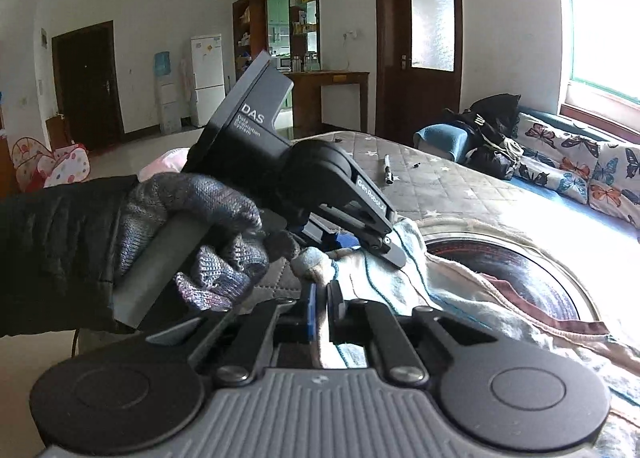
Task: Fold clothes
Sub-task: 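Grasp the folded towel corner with the left gripper while the right gripper pinches it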
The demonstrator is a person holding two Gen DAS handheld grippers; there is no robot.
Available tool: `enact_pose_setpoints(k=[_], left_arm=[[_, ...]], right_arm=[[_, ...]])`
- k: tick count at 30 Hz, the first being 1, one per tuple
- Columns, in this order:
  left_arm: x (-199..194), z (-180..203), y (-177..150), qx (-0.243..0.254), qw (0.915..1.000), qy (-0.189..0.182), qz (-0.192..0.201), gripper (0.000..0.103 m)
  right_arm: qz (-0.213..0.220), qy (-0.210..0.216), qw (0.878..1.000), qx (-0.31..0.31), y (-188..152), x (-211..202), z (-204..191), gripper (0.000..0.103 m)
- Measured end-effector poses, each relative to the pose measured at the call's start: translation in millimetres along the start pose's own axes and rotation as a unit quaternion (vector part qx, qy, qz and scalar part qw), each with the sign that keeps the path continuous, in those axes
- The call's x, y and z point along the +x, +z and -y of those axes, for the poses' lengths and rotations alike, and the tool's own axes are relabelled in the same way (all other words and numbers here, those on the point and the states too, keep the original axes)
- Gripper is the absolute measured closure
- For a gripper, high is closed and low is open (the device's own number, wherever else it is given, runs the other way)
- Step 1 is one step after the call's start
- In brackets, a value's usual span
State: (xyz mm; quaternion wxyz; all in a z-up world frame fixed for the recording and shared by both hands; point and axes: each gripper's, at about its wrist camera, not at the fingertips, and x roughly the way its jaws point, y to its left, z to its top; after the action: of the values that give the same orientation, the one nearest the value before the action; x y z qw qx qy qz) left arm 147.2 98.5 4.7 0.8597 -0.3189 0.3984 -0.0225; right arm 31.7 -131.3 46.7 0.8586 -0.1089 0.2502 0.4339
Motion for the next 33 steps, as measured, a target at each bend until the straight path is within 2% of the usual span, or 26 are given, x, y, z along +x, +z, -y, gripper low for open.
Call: enact_pose_setpoints(k=[5,6,9,13,16,19,21,23,29,33], left_arm=[[-0.8,-1.9,4.4,-0.029,0.9995,0.002,-0.01,0.088],[-0.2,-1.9,5.4,-0.033,0.9994,0.003,-0.012,0.088],[0.7,-1.7,7.6,-0.039,0.9991,0.005,-0.017,0.088],[2.3,-1.6,10.4,-0.044,0.9987,0.012,-0.023,0.088],[3.3,-1.7,12.2,-0.046,0.9985,0.015,-0.026,0.088],[3.4,0.0,12.7,-0.042,0.9986,0.016,-0.027,0.088],[2.5,2.3,12.9,-0.037,0.9989,0.015,-0.026,0.088],[-0.1,7.6,13.4,-0.026,0.9993,0.011,-0.022,0.088],[-11.4,45.0,12.6,0.014,0.9995,-0.029,0.002,0.09],[-9.2,83.5,9.0,0.042,0.9976,-0.056,0.006,0.091]], right_arm=[[-0.005,-0.008,1.0,-0.022,-7.0,6.1,-9.3,0.078],[-0.006,-0.011,0.999,-0.031,-9.3,7.2,-12.6,0.073],[-0.007,-0.029,0.997,-0.069,-15.5,13.5,-22.8,0.066],[-0.024,-0.032,0.994,-0.099,-21.4,26.2,-32.1,0.064],[-0.022,-0.054,0.986,-0.154,-30.2,36.2,-47.9,0.062],[-0.014,-0.083,0.978,-0.192,-35.4,43.9,-58.6,0.067],[-0.007,-0.096,0.976,-0.194,-35.0,45.9,-59.0,0.089],[0.001,-0.091,0.982,-0.168,-31.3,38.2,-52.2,0.094],[0.038,-0.091,0.993,-0.062,-20.9,-2.2,-21.7,0.097],[0.061,-0.109,0.992,0.001,-18.9,-29.4,8.0,0.097]])
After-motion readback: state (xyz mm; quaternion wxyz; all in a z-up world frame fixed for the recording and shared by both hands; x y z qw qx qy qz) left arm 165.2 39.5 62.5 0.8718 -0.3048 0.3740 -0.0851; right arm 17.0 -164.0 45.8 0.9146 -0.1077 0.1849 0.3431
